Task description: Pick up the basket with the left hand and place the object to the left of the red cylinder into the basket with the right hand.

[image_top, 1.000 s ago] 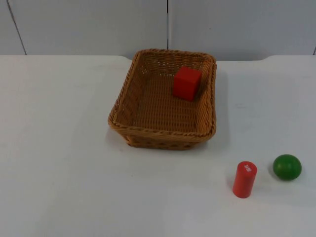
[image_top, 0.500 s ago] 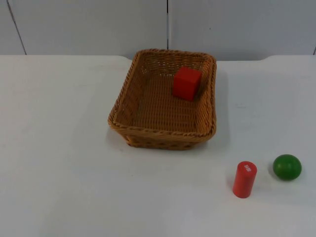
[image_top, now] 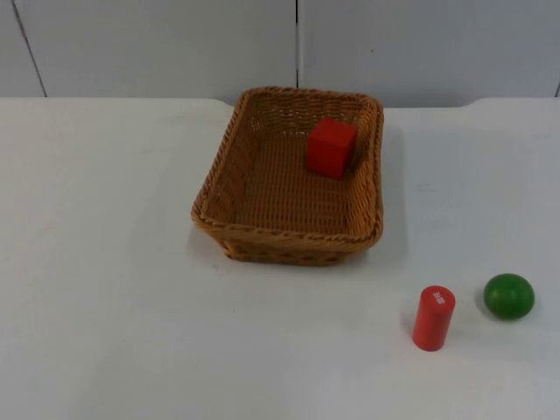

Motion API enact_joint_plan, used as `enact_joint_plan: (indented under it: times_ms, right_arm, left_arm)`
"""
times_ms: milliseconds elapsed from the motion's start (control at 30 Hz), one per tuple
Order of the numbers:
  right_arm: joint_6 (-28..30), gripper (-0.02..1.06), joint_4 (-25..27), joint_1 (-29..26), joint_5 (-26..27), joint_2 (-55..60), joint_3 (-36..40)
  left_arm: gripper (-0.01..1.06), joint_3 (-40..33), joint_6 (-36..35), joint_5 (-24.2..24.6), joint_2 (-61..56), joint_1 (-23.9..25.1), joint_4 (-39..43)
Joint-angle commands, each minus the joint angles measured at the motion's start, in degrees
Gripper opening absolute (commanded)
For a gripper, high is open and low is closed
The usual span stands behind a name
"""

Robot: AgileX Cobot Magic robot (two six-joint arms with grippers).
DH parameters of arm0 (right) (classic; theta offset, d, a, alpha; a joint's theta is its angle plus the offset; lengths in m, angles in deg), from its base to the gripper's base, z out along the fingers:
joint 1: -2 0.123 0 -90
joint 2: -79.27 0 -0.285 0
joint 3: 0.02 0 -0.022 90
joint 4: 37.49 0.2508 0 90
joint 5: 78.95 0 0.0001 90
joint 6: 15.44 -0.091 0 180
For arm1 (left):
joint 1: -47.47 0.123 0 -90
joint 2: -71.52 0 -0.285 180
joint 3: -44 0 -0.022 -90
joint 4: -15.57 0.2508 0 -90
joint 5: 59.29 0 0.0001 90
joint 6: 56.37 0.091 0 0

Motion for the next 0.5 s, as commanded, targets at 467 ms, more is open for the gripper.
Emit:
enact_joint_plan:
  times_ms: [467]
  right_arm:
    - [0.54,1.05,0.19,-19.68,0.02,-0.16,0.41]
  left_arm:
    - [1.05,-0.26,-0.09,-0.63,-0.19,-0.18,-0.38]
